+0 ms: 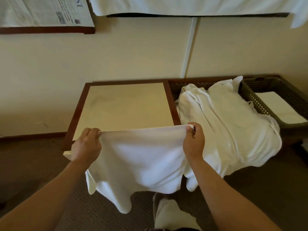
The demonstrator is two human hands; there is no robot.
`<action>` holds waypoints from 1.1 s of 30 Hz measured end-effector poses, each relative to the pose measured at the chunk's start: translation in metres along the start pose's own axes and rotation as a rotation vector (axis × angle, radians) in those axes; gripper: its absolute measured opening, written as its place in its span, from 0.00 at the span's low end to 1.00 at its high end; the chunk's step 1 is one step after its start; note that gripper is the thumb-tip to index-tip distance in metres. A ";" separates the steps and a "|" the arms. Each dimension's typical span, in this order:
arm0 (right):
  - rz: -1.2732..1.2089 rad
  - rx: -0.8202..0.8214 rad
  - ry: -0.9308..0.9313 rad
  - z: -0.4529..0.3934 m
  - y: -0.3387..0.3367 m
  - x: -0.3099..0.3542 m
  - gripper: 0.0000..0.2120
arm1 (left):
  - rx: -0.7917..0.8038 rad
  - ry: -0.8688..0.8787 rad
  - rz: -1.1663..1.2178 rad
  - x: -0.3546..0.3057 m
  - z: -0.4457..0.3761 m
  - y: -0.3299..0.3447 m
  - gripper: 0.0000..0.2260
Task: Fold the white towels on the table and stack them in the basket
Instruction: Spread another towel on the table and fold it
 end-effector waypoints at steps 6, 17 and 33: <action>0.058 -0.014 -0.027 -0.106 0.051 0.007 0.09 | 0.005 0.099 -0.059 -0.032 -0.115 0.031 0.08; 0.215 0.065 0.137 -0.320 0.186 -0.081 0.12 | 0.297 0.074 -0.232 -0.052 -0.326 0.194 0.10; 0.408 0.105 0.216 -0.509 0.302 -0.178 0.07 | 0.481 0.026 -0.241 -0.061 -0.500 0.359 0.12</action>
Point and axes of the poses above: each hand's wrist, its own z-axis away from the middle knuckle, its own y-axis out of the palm, x = y × z, the point moved 9 cm from there along -z, towards the middle knuckle, and after that the axes turned 4 degrees about -y, right-handed, at the moved point
